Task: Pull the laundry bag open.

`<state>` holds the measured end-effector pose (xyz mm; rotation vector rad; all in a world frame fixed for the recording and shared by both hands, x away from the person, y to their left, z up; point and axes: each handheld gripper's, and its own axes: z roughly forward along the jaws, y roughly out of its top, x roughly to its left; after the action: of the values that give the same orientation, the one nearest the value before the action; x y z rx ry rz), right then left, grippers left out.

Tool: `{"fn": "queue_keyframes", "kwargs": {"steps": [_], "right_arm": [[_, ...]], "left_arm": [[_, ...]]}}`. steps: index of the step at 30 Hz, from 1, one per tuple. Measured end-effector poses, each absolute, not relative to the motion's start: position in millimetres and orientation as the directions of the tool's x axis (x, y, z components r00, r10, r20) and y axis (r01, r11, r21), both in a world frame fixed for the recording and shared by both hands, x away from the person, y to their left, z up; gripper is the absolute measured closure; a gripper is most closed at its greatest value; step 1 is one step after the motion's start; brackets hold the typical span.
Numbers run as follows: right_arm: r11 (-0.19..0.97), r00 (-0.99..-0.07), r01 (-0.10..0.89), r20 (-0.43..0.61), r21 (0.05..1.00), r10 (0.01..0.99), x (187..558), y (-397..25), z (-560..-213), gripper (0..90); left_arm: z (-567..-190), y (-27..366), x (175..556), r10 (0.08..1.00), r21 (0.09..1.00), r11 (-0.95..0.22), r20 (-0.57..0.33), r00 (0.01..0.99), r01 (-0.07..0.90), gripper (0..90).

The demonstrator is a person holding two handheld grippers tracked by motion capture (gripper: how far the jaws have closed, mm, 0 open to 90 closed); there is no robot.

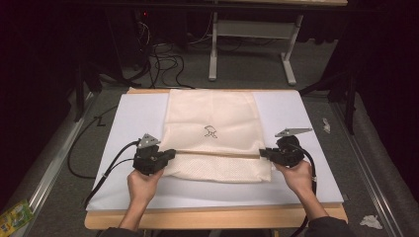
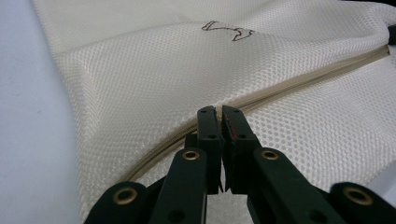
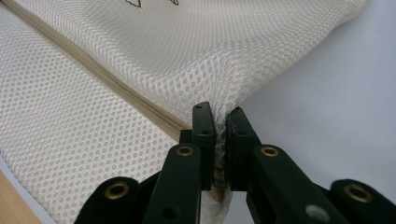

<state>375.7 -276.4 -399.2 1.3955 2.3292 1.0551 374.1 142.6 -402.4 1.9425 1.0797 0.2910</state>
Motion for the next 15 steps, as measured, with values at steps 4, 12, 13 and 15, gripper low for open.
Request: {"fn": "queue_keyframes", "kwargs": {"steps": [4, 12, 13, 15], "right_arm": [[0.286, -0.520, 0.675, 0.163, 0.680, 0.839, 376.6, -275.9, -399.3, 86.1], [0.289, -0.515, 0.675, 0.153, 0.679, 0.843, 375.4, -280.3, -399.0, 86.1], [0.287, -0.513, 0.678, 0.155, 0.677, 0.844, 375.1, -281.2, -398.8, 86.0], [0.288, -0.514, 0.677, 0.155, 0.677, 0.844, 375.5, -281.7, -399.1, 86.0]], "left_arm": [[-403.1, 143.3, 374.9, 0.780, 0.783, -0.239, -0.198, 0.594, 0.575, 87.3], [-403.4, 149.9, 373.5, 0.785, 0.778, -0.241, -0.195, 0.588, 0.580, 87.3], [-403.4, 149.7, 373.5, 0.786, 0.778, -0.240, -0.195, 0.587, 0.580, 87.3], [-403.2, 149.9, 374.1, 0.786, 0.779, -0.236, -0.198, 0.586, 0.581, 87.3]]}}
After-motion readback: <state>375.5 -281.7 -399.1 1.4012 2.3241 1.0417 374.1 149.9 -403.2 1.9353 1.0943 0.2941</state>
